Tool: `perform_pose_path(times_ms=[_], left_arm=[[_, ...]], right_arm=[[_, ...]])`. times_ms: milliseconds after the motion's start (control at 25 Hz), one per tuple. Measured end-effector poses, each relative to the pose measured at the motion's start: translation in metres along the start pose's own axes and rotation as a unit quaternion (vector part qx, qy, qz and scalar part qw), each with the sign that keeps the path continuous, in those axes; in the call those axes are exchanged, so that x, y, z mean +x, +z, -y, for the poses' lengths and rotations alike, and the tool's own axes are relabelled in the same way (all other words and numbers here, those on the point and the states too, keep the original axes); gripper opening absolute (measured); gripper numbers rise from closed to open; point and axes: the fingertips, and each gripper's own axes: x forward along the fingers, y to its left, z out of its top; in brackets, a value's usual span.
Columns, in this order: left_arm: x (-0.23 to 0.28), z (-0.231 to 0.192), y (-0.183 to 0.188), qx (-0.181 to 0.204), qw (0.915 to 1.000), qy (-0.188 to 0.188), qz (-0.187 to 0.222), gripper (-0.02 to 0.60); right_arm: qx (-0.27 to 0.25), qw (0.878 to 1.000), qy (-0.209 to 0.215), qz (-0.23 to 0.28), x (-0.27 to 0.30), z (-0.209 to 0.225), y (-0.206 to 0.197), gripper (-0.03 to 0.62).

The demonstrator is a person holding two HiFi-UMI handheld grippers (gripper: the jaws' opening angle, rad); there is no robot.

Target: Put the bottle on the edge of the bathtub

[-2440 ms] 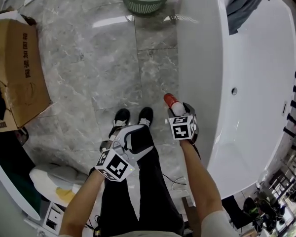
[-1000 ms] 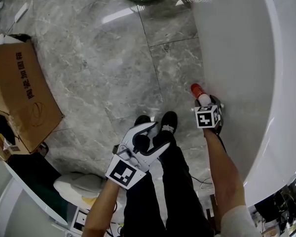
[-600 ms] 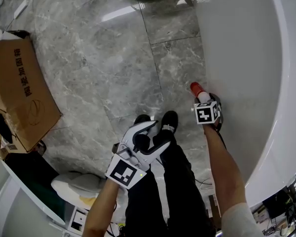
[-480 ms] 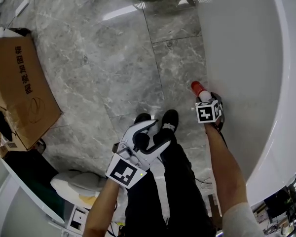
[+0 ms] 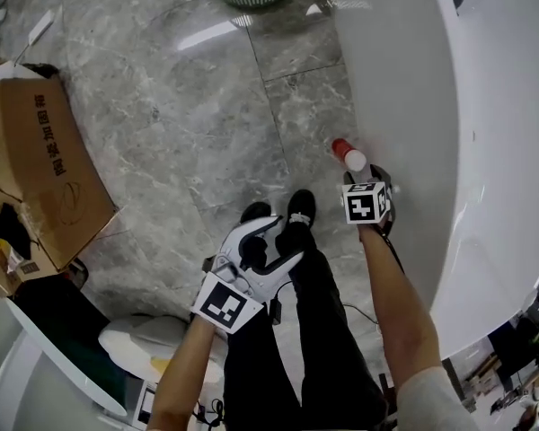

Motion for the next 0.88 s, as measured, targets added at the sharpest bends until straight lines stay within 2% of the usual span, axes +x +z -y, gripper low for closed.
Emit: perform_pose_path(times_ms=[240,400,520,680,880], left_arm=[[-0.009,0.035,0.036,0.016,0.9992,-0.035,-0.014,0.307],[-0.022,0.052,0.059,0.053,0.9937,-0.094,-0.030,0.307],[-0.030,0.066,0.071,0.084,0.9879,-0.121,-0.049,0.307],[-0.045,0.082,0.094,0.123,0.9793,-0.153,-0.050,0.307],[-0.072,0.110,0.125,0.139,0.9751,-0.164,-0.055,0.305]], right_arm=[[0.076,0.997,0.015,0.029,-0.083,-0.021,-0.021,0.264],[0.143,0.988,0.014,0.062,-0.146,-0.034,-0.034,0.255],[0.197,0.977,0.007,0.084,-0.192,-0.033,-0.056,0.255],[0.250,0.959,-0.013,0.135,-0.265,-0.025,-0.066,0.255],[0.306,0.930,-0.014,0.205,-0.358,-0.025,-0.073,0.255]])
